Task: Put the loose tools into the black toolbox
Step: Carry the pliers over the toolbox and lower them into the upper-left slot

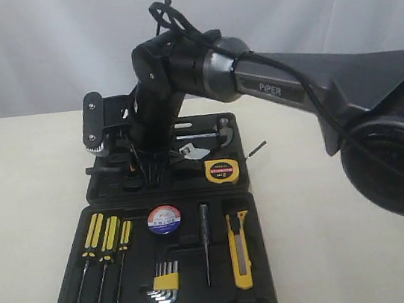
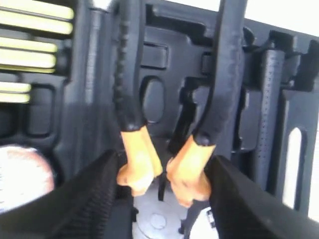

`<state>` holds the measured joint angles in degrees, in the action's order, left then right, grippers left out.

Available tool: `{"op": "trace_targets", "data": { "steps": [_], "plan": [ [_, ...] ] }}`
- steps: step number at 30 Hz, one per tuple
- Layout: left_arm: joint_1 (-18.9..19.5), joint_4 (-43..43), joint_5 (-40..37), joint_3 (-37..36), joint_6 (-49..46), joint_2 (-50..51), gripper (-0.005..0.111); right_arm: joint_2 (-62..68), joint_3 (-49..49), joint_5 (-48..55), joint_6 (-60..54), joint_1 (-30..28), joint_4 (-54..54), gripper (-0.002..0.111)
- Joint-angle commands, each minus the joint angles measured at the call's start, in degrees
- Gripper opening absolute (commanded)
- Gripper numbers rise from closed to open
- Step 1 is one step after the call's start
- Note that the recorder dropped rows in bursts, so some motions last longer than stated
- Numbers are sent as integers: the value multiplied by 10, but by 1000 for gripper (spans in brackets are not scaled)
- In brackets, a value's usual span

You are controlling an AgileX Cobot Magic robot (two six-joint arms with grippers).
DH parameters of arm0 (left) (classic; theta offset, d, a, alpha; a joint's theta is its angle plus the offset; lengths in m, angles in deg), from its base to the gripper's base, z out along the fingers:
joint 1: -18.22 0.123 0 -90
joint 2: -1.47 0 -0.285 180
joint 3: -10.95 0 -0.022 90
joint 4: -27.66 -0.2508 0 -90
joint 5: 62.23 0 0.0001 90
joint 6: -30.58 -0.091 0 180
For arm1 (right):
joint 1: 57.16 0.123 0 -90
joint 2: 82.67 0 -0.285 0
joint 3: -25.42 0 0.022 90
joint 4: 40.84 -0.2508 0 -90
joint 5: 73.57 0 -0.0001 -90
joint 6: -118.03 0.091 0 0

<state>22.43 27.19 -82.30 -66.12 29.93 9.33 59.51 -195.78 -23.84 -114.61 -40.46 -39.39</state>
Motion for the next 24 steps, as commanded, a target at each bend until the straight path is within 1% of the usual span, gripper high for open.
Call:
{"op": "trace_targets", "data": {
  "steps": [1,11,24],
  "plan": [
    [-3,5,5,-1,2,-1,0,12,-5,-32,12,1,18,0],
    [-3,5,5,-1,2,-1,0,45,-6,-33,14,1,45,0],
    [-3,5,5,-1,2,-1,0,47,-6,-25,-2,1,38,0]
  ]
}}
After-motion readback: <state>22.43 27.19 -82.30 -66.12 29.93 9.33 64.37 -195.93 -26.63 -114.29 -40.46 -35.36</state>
